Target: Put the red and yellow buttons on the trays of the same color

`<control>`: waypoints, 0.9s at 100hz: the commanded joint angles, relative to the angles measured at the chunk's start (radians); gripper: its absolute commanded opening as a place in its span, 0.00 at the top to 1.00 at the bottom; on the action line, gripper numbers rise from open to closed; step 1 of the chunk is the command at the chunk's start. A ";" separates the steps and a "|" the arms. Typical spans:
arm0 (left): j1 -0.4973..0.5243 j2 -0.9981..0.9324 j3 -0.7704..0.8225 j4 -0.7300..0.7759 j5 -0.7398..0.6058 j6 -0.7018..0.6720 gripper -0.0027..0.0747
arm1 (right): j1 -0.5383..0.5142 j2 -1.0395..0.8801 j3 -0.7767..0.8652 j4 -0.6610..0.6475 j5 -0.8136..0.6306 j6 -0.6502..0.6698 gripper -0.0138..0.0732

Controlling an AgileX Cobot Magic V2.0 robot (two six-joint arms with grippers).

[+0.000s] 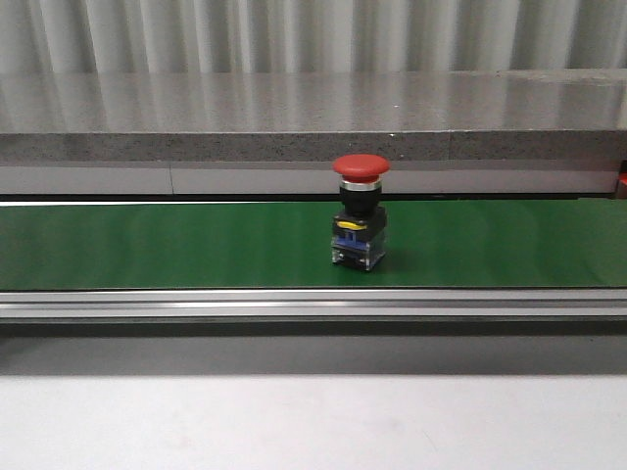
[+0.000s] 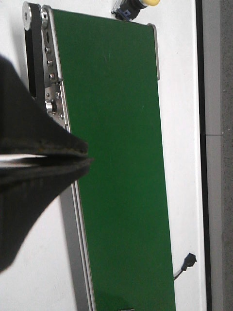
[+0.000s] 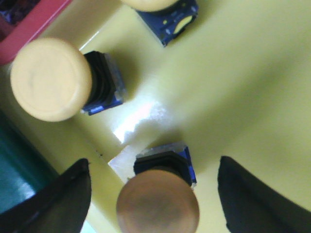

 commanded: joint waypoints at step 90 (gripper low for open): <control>-0.007 0.000 -0.028 -0.014 -0.061 0.001 0.99 | 0.449 -0.328 -0.182 0.005 0.230 -0.060 0.11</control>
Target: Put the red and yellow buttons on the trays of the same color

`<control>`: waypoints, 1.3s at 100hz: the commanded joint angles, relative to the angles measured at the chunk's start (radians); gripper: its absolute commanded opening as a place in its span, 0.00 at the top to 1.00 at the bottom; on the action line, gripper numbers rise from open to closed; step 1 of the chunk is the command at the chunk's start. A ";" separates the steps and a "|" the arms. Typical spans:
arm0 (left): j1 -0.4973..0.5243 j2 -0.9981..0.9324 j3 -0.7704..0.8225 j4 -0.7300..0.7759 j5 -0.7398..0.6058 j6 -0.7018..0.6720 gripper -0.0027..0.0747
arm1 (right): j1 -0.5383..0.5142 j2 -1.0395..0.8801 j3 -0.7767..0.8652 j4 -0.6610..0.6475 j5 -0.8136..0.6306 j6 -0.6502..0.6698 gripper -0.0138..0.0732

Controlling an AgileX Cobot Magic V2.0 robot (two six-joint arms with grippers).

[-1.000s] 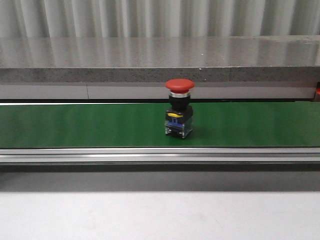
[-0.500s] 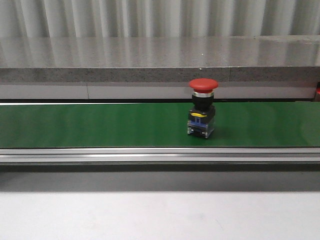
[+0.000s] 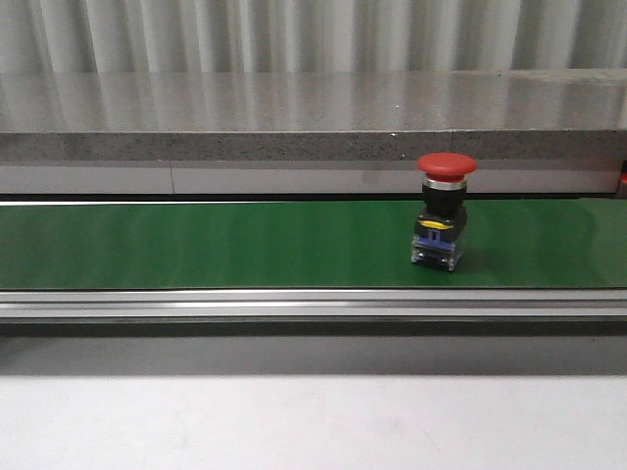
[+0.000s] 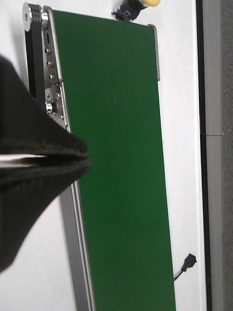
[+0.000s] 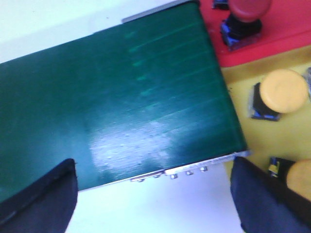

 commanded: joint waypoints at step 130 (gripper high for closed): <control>-0.007 0.000 -0.028 -0.014 -0.061 0.001 0.99 | 0.392 0.470 -0.387 0.101 0.198 -0.314 0.31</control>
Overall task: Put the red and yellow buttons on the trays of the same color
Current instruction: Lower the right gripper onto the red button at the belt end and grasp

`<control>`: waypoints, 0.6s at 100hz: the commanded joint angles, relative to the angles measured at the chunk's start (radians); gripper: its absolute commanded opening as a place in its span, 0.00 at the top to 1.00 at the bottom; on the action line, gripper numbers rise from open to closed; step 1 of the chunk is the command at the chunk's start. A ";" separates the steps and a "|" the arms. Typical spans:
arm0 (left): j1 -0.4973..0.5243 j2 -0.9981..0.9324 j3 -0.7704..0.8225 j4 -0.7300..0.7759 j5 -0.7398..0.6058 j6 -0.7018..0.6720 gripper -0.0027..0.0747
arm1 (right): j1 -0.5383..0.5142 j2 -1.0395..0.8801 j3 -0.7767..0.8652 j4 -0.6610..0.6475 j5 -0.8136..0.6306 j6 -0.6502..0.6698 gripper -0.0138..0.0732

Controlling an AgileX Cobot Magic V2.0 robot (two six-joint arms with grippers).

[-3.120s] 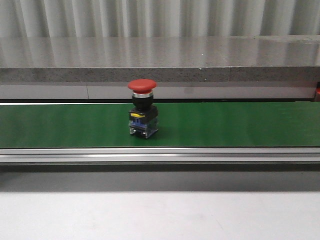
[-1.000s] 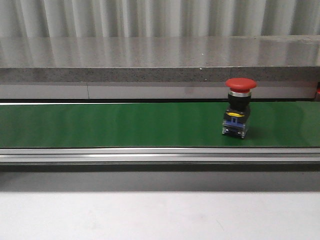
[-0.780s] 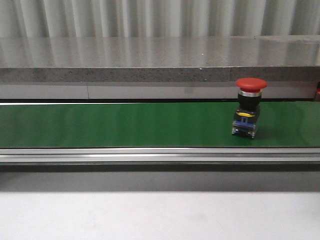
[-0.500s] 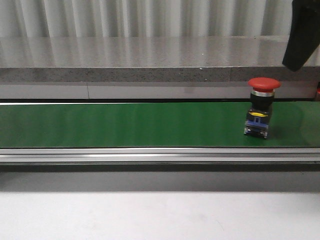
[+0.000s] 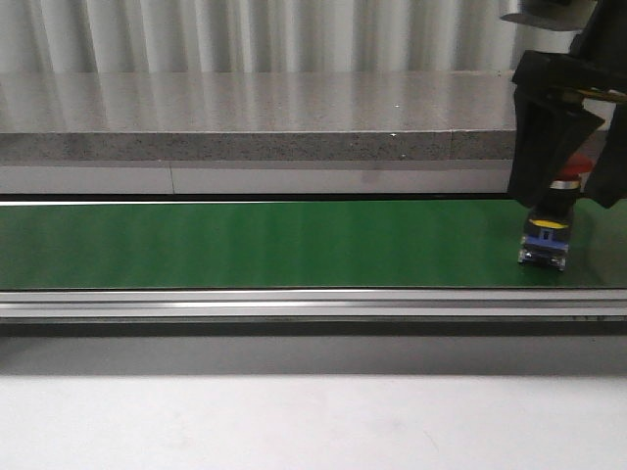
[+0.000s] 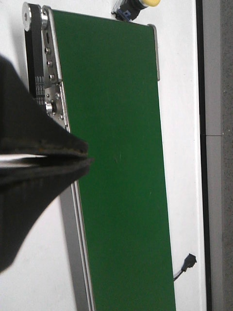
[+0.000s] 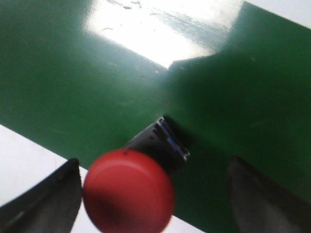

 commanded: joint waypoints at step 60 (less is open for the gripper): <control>-0.007 0.000 -0.028 -0.014 -0.061 0.001 0.99 | -0.239 -0.122 -0.036 -0.008 -0.073 0.052 0.65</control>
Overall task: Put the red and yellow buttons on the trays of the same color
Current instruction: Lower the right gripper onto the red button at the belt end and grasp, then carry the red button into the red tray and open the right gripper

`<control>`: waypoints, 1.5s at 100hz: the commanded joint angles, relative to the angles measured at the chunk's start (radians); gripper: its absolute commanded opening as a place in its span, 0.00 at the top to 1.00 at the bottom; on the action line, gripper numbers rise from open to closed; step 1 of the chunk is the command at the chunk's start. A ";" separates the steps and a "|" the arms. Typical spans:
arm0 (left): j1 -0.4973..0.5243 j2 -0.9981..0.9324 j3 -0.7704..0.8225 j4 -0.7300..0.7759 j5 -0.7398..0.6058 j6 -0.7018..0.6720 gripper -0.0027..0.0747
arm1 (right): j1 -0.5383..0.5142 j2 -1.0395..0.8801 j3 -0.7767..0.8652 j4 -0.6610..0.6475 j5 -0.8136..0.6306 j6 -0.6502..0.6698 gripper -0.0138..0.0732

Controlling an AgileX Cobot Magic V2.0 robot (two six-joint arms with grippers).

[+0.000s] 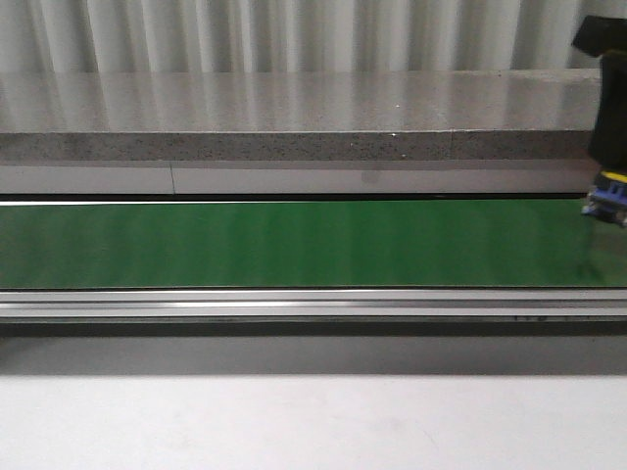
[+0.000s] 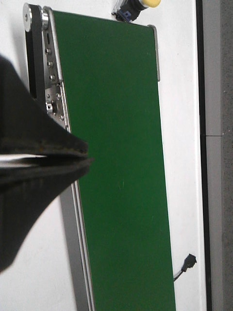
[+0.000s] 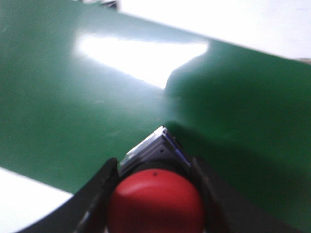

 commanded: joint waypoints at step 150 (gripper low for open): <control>-0.007 0.000 -0.028 -0.014 -0.063 0.001 0.99 | -0.557 0.396 -0.446 -0.109 -0.192 0.314 0.65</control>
